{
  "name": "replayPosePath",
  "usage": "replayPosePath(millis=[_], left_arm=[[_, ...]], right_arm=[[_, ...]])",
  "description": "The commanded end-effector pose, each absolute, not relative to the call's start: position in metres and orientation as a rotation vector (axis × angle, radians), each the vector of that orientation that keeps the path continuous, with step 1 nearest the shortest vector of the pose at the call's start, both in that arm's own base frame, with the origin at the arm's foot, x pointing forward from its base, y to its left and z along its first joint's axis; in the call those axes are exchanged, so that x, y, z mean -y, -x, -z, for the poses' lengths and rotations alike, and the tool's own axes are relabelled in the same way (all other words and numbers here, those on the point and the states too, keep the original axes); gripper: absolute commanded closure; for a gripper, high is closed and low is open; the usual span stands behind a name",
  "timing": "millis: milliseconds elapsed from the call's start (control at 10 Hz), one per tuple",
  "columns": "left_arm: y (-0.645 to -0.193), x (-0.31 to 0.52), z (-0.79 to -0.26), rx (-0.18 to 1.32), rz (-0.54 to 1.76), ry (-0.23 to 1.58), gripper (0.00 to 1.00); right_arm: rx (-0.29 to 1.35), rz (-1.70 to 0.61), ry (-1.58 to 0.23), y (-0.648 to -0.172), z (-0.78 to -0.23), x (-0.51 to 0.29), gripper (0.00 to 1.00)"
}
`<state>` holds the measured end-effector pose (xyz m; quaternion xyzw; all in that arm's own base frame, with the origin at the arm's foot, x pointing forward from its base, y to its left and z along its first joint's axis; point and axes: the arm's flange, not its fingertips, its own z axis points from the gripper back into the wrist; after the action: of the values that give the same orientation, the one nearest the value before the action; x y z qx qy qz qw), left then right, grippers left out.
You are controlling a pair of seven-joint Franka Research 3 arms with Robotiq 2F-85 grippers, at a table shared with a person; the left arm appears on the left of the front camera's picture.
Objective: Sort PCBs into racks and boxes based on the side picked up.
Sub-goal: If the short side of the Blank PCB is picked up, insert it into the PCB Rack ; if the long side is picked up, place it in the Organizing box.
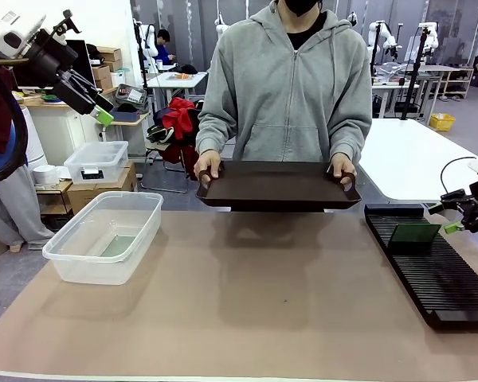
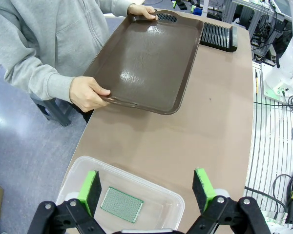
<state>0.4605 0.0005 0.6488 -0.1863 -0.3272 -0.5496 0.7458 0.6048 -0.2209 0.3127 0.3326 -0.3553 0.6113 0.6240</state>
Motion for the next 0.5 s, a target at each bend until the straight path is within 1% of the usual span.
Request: replayPosePath(millis=[0,100,200,400], left_arm=[[-0.460,0.000,-0.648,0.715,1.202,0.407,0.00],[-0.460,0.000,-0.648,0.715,1.202,0.407,0.00],[-0.460,0.000,-0.648,0.715,1.202,0.407,0.00],[-0.460,0.000,-0.648,0.715,1.202,0.407,0.00]], right_arm=[[0.819,-1.417,-0.711,-0.596,-0.322,0.217,0.00],[0.839,-1.397,-0.709,-0.593,-0.329,0.216,0.00],[0.821,-1.407,-0.748,-0.605,-0.320,0.222,0.00],[0.821,-1.407,-0.748,-0.605,-0.320,0.222,0.00]])
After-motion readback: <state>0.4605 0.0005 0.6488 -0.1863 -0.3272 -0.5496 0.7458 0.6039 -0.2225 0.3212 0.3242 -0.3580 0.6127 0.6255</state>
